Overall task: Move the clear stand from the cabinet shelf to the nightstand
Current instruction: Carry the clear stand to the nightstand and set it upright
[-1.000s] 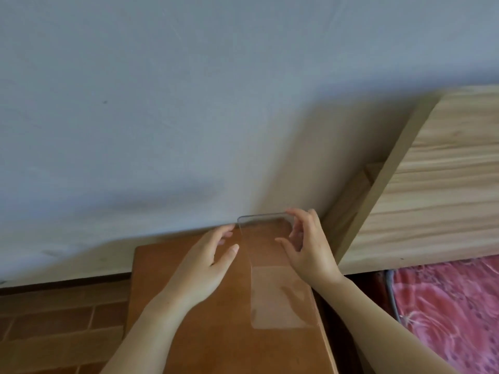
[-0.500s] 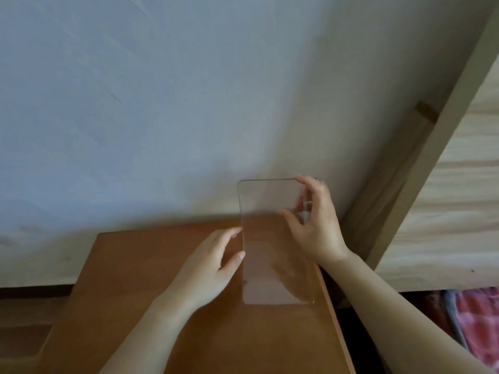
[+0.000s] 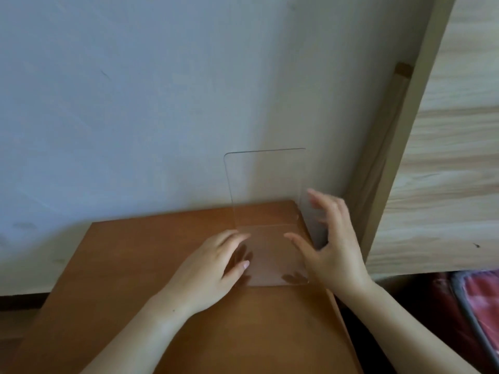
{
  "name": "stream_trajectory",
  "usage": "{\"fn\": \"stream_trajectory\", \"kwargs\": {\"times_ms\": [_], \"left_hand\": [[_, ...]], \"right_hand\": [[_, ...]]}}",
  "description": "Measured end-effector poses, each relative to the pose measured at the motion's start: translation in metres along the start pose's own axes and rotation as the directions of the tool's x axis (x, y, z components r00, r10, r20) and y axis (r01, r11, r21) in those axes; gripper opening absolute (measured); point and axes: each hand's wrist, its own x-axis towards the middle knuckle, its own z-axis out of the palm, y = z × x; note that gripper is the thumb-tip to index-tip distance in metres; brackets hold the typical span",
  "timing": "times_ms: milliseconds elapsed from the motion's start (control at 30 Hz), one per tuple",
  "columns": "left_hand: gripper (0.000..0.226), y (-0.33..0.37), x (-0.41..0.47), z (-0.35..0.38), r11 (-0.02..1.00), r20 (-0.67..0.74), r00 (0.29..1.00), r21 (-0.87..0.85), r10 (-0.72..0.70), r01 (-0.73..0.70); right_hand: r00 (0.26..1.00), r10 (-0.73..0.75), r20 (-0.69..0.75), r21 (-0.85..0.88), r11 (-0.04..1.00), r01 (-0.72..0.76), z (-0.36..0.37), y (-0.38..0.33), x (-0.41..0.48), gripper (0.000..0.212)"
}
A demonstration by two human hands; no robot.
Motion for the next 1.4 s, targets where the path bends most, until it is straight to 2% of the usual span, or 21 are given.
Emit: {"fn": "stream_trajectory", "kwargs": {"times_ms": [100, 167, 400, 633, 867, 1133, 1400], "left_hand": [[0.050, 0.002, -0.002, 0.002, 0.999, 0.051, 0.998, 0.021, 0.039, -0.040], [0.050, 0.002, -0.005, 0.004, 0.999, 0.088, 0.995, 0.005, 0.049, -0.049], [0.051, 0.002, -0.006, 0.011, 0.998, 0.168, 0.985, 0.044, 0.029, -0.036], [0.049, -0.001, 0.006, 0.014, 0.999, 0.122, 0.992, 0.046, 0.011, -0.017], [0.048, -0.002, 0.013, 0.013, 0.998, 0.094, 0.995, 0.066, 0.013, -0.019], [0.048, -0.003, 0.010, 0.017, 0.998, 0.114, 0.993, 0.060, 0.021, -0.028], [0.049, -0.005, 0.017, 0.016, 0.992, 0.114, 0.993, 0.124, -0.007, -0.008]], "right_hand": [[0.963, 0.078, 0.256, -0.170, 0.985, -0.035, 0.001, -0.002, -0.020, 0.051], [0.934, 0.098, 0.345, -0.208, 0.978, -0.026, 0.005, -0.001, -0.024, 0.046], [0.831, 0.183, 0.525, -0.333, 0.943, 0.002, 0.017, -0.005, -0.022, 0.059], [0.792, 0.215, 0.572, -0.363, 0.932, 0.009, 0.016, 0.002, -0.006, 0.060], [0.788, 0.189, 0.585, -0.347, 0.937, 0.033, 0.016, 0.006, 0.003, 0.060], [0.765, 0.151, 0.626, -0.359, 0.927, 0.111, 0.012, 0.010, -0.006, 0.061], [0.759, 0.144, 0.635, -0.329, 0.939, 0.097, 0.017, 0.013, 0.006, 0.062]]}}
